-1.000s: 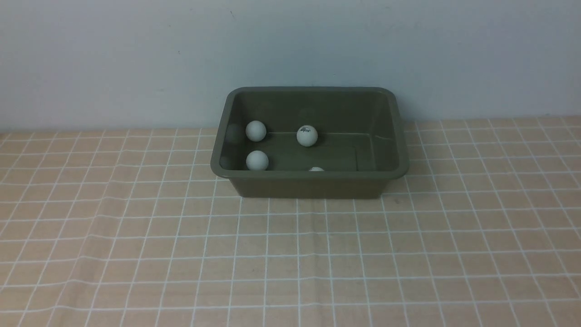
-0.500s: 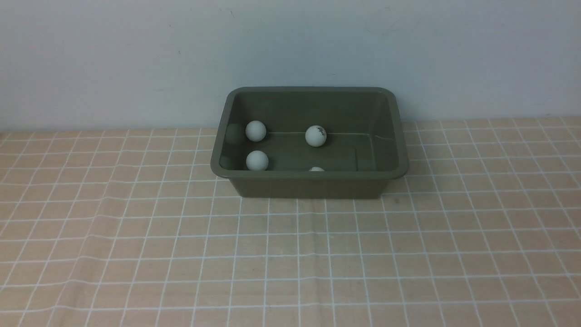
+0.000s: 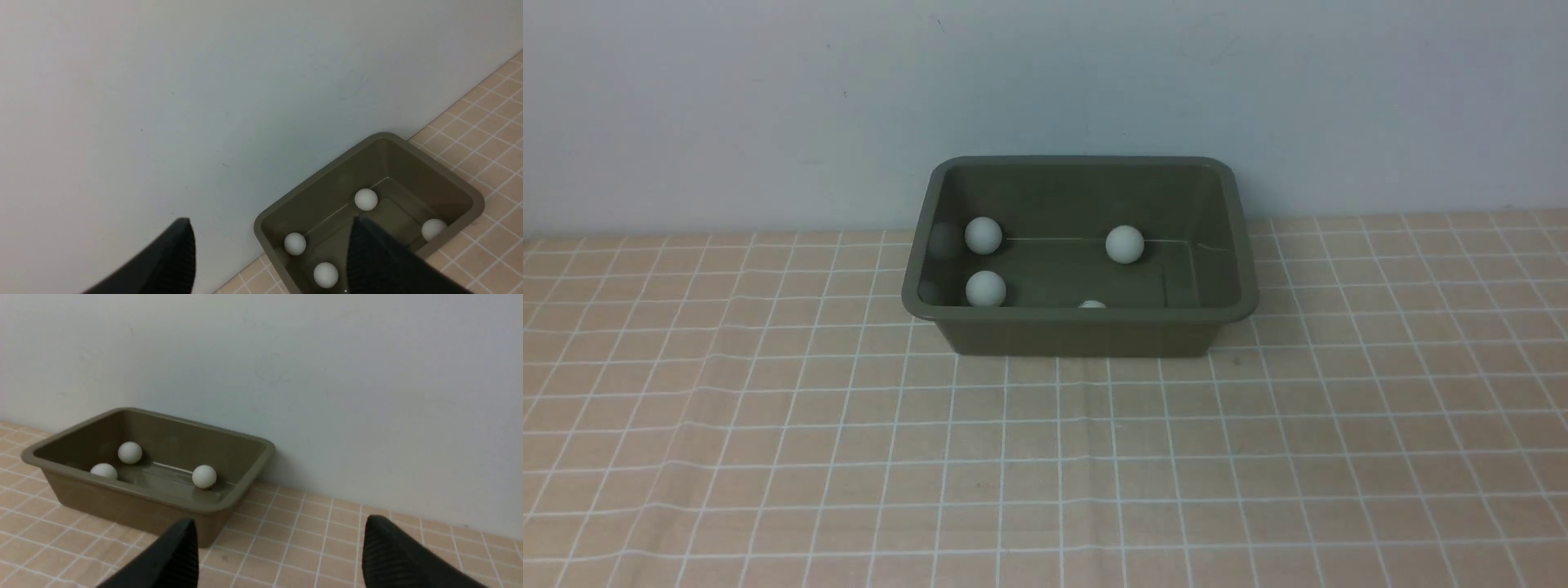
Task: Put the table tennis balls into the box on the light coffee tablecloth.
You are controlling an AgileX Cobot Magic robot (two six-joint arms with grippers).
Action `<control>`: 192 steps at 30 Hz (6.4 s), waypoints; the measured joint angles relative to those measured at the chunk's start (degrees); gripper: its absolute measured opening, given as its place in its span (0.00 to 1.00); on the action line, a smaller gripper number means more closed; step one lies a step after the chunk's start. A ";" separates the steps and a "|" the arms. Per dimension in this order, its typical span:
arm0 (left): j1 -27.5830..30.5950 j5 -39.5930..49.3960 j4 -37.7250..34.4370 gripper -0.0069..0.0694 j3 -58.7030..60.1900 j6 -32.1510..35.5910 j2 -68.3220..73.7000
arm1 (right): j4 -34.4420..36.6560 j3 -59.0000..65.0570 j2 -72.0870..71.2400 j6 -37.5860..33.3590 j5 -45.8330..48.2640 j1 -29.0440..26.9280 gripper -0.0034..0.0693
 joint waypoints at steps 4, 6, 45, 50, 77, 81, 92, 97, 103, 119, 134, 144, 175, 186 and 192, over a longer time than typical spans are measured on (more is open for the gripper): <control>0.00 0.19 -0.16 0.63 0.00 0.00 0.00 | 1.09 4.22 0.00 0.00 -1.54 0.00 0.72; 0.00 0.21 -0.16 0.63 0.00 0.00 0.00 | 1.22 5.63 0.00 0.00 -1.76 0.00 0.72; 0.00 0.16 -6.36 0.63 0.00 -0.40 0.00 | 1.24 6.19 0.00 -0.04 -2.03 0.00 0.72; 0.18 0.49 -5.67 0.63 0.00 -0.40 0.00 | 1.24 6.19 0.00 -0.04 -2.03 0.00 0.72; 41.31 -18.03 -22.02 0.63 55.45 2.92 -24.26 | 1.24 6.19 0.00 -0.04 -2.03 -0.01 0.72; 41.31 -24.81 -22.89 0.63 67.41 3.07 -31.54 | 1.24 6.19 0.00 -0.04 -2.03 -0.01 0.72; 35.80 -31.37 -21.13 0.63 82.22 4.03 -52.94 | 1.24 6.19 0.00 -0.04 -2.03 -0.01 0.72; 35.52 -31.37 -20.09 0.63 85.77 4.10 -60.12 | 1.24 6.19 0.00 -0.04 -2.03 -0.01 0.72; 35.52 -31.05 -19.86 0.63 90.48 3.98 -66.76 | 1.24 6.19 0.00 -0.04 -2.03 -0.01 0.72; 33.82 -28.43 -19.47 0.63 96.24 0.00 -68.19 | 1.24 6.19 0.00 -0.04 -2.03 -0.01 0.72; 33.82 -33.61 -11.16 0.63 100.23 -7.97 -68.19 | 1.24 6.19 0.00 -0.04 -1.75 -0.01 0.72; 33.82 -34.39 -10.30 0.63 101.19 -8.56 -68.19 | 1.24 6.22 0.00 -0.04 0.83 -0.01 0.72; 33.82 -34.01 -10.30 0.63 101.19 -10.09 -68.19 | 1.24 6.22 0.00 0.02 10.56 -0.01 0.72; 33.82 -34.01 -10.30 0.63 101.19 -10.09 -68.19 | 1.19 6.22 0.00 0.02 11.59 -0.01 0.72; 33.82 -34.01 -10.30 0.63 101.19 -10.09 -68.19 | 0.90 6.22 0.00 -0.16 11.59 -0.01 0.72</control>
